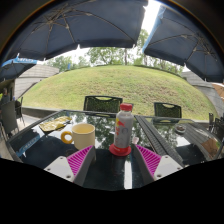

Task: Pour water

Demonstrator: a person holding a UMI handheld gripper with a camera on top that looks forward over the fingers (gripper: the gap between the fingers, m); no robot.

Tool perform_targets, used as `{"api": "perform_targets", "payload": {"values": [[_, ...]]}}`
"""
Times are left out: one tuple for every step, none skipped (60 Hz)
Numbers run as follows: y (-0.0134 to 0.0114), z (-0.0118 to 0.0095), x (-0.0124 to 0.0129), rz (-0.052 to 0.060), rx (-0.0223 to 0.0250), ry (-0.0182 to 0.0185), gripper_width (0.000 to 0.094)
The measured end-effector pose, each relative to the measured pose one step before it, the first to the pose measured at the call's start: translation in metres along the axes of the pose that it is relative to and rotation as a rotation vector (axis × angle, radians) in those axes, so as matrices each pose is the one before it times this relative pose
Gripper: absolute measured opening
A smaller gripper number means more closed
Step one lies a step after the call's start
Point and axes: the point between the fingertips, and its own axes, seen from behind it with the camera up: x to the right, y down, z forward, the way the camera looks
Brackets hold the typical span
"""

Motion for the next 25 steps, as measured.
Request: {"api": "perform_targets", "payload": {"values": [[0.00359,-0.00744,-0.00394,0.0008,-0.00141,0.00151,0.084],[0.00272,-0.00641,0.00163,0.0035,-0.00189,0.00169,0.084],[0.00242,-0.00566,-0.00341,0.0038,-0.00212,0.00276,0.0841],[0.00292,-0.0057,-0.0032,0.0027,-0.00179,0.0007,0.0839],[0.00257,-0.00553,-0.00335,0.0023,-0.00137,-0.00112,0.0838],[0.00226,-0.00527,-0.00295,0.0033,-0.00055,-0.00149,0.0839],[0.00223,-0.00464,-0.00338,0.0037,0.00021,-0.00309,0.0839],[0.00203,-0.00539,-0.00022,0.0026,-0.00056,-0.00673,0.0838],[0.00163,-0.0039,-0.00295,0.0016,0.00028,-0.00635,0.084],[0.00124,-0.00353,-0.0026,0.0011,0.00048,-0.00655,0.084],[0.0016,-0.00313,-0.00261,-0.0009,0.00028,-0.00688,0.0839],[0.00136,-0.00271,-0.00234,-0.0029,-0.00006,-0.00684,0.0839],[0.00147,-0.00371,-0.00348,-0.0038,0.00046,-0.00472,0.0839],[0.00111,-0.00284,-0.00205,-0.0052,0.00071,-0.00304,0.0838],[0.00058,-0.00141,-0.00118,-0.0068,0.00138,-0.002,0.0836],[0.00031,-0.00106,-0.00092,-0.0111,0.00177,-0.00202,0.0837],[0.0003,-0.00099,-0.00081,-0.0109,0.00215,-0.00449,0.0838],[-0.00087,-0.00185,-0.00167,-0.0035,0.00141,-0.00902,0.0833],[0.00052,-0.0013,-0.00304,0.0025,0.00165,-0.00918,0.083],[-0.00004,-0.00006,-0.0011,-0.001,0.00402,-0.00443,0.0832],[-0.00082,-0.00007,-0.00085,-0.0009,0.00485,-0.00164,0.0831],[-0.00018,0.00039,-0.00038,0.0014,0.00395,-0.0004,0.083],[-0.00025,0.00036,-0.00033,0.0031,0.00449,-0.00015,0.083],[-0.00196,0.00118,0.0026,0.0032,0.0039,-0.0018,0.0831],[0.00012,0.00001,-0.00127,0.0043,0.00527,-0.00323,0.0829]]}}
